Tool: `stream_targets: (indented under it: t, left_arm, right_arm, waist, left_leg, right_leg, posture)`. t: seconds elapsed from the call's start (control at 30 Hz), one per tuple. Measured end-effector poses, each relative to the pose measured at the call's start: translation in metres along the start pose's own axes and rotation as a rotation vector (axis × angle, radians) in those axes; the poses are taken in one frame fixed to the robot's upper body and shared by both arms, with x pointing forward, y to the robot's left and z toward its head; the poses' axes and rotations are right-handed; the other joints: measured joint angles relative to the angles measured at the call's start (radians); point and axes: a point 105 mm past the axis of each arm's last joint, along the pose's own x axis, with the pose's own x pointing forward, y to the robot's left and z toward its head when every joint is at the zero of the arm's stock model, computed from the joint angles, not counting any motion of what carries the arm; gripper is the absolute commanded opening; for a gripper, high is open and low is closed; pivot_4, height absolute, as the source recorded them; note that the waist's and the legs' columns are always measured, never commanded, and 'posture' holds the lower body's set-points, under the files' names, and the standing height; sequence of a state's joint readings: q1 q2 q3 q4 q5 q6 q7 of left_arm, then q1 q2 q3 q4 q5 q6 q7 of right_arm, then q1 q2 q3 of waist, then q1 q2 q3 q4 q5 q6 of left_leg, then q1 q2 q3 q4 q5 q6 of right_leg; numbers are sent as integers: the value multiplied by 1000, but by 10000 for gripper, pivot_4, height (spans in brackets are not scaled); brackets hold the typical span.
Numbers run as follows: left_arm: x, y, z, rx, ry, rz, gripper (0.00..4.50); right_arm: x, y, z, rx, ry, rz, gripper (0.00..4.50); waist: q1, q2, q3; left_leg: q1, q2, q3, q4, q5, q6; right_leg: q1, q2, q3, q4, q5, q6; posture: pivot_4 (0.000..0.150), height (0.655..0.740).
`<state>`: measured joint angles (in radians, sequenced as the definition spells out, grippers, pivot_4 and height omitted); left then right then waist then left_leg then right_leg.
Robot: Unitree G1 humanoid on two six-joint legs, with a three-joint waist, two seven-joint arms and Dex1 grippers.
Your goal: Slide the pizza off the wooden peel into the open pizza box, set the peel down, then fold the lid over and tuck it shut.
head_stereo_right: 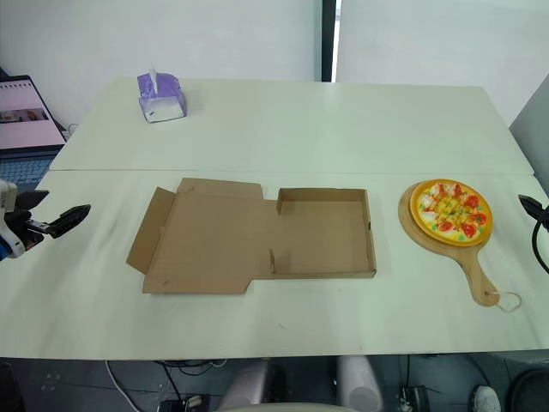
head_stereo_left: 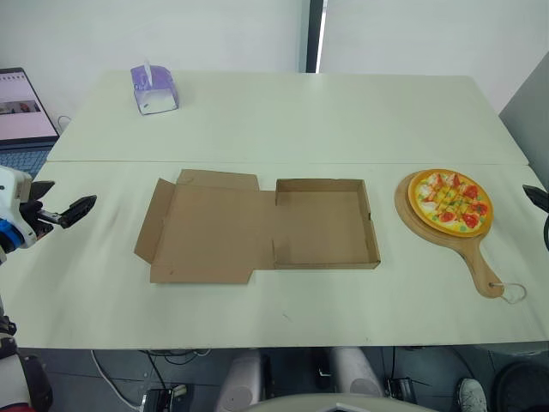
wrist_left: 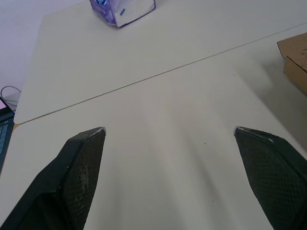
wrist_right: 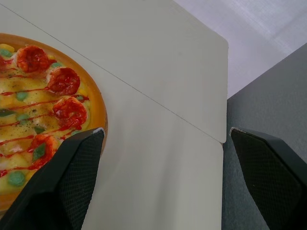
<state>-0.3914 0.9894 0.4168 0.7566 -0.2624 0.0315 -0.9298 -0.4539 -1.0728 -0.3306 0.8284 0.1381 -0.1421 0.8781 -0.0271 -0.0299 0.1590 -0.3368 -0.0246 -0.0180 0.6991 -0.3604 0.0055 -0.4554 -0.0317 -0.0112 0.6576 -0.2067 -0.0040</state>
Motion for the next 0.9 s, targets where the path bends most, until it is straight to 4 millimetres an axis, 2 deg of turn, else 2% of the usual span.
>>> stream_targets:
  t: [0.9]
  left_arm:
    - [1, 8, -2, 39, 3, 73, 44339]
  right_arm:
    - [-1, -2, -4, 37, 14, -11, 45000]
  waist:
    - [0, 0, 0]
  left_leg:
    - [0, 0, 0, 0, 0, 0]
  right_leg:
    - [0, 0, 0, 0, 0, 0]
  posture:
    - [1500, 7400]
